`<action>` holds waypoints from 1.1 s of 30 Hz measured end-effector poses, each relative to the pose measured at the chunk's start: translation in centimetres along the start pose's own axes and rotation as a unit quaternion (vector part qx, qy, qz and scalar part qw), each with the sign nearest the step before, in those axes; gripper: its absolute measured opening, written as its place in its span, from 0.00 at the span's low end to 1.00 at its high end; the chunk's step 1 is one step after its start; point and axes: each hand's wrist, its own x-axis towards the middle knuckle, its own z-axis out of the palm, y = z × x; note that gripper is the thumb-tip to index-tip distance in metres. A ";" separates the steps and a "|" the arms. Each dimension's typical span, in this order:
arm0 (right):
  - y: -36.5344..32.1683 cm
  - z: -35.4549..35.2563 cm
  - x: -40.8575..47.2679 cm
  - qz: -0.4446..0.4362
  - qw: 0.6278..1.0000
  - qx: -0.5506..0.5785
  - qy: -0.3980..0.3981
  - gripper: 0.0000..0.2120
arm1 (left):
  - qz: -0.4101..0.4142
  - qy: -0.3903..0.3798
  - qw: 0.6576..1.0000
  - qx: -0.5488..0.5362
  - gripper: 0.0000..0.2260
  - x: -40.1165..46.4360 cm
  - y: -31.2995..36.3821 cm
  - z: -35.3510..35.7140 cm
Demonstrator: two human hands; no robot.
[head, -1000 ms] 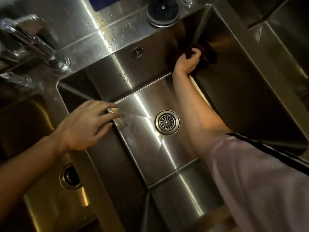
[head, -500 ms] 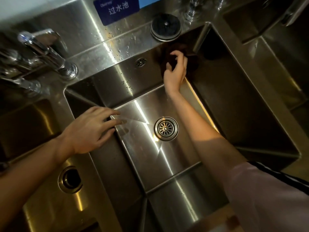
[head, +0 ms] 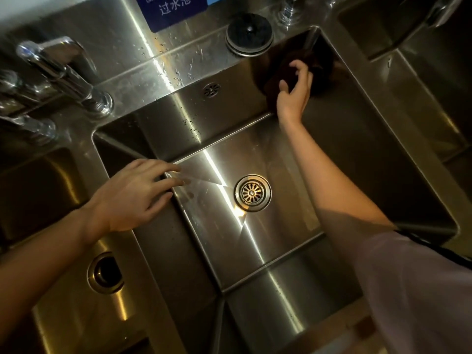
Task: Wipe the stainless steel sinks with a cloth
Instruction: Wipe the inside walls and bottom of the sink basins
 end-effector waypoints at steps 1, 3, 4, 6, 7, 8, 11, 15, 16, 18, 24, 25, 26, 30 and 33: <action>0.4 0.4 -0.4 -0.005 1.000 0.000 -0.008 0.19 | 0.002 0.003 1.000 -0.001 0.19 0.0 0.0 0.0; 1.2 1.6 -1.5 -0.006 1.000 -0.003 -0.020 0.19 | 0.008 0.009 1.000 -0.003 0.19 0.0 0.0 0.1; 1.7 2.3 -2.2 -0.002 1.000 -0.005 -0.030 0.19 | 0.010 0.012 1.000 -0.003 0.19 -0.1 0.0 0.1; 2.9 4.0 -3.8 0.010 0.998 -0.011 -0.062 0.18 | 0.012 0.014 1.000 -0.003 0.19 -0.1 0.1 0.0; 3.5 4.9 -4.8 0.012 0.996 -0.018 -0.082 0.17 | 0.013 0.014 1.000 -0.003 0.19 -0.1 0.2 0.0; 4.1 5.8 -5.9 0.012 0.994 -0.026 -0.101 0.16 | 0.012 0.014 1.000 -0.002 0.19 -0.1 0.2 -0.1; 5.3 7.8 -8.0 0.012 0.991 -0.026 -0.134 0.15 | 0.006 0.014 1.000 0.002 0.20 -0.1 0.4 -0.2; 5.8 7.5 -6.8 0.029 0.996 -0.011 -0.082 0.16 | -0.001 0.007 1.000 0.000 0.21 0.0 0.5 -0.5; 5.9 7.1 -6.1 0.033 0.997 -0.012 -0.068 0.17 | -0.002 0.007 1.000 0.004 0.22 0.0 0.5 -0.6; 6.5 6.1 -4.0 0.038 0.999 -0.022 -0.028 0.19 | -0.001 0.005 1.000 0.011 0.21 0.0 0.5 -0.7; 9.3 4.6 0.0 0.050 0.995 -0.075 0.034 0.20 | 0.014 0.003 1.000 -0.005 0.20 0.1 0.0 -0.6; 9.5 5.1 -0.2 0.058 0.995 -0.075 0.034 0.19 | 0.016 0.006 1.000 -0.008 0.20 0.0 0.0 -0.5; 9.5 5.7 -0.7 0.068 0.994 -0.075 0.034 0.19 | 0.016 0.009 1.000 -0.009 0.19 0.0 0.0 -0.4; 8.8 7.9 -3.8 0.083 0.995 -0.058 0.015 0.18 | 0.006 0.017 1.000 -0.014 0.19 -0.1 0.2 -0.3; 8.1 9.6 -7.4 0.070 0.996 -0.048 -0.029 0.17 | 0.005 0.021 1.000 -0.016 0.19 -0.1 0.3 -0.4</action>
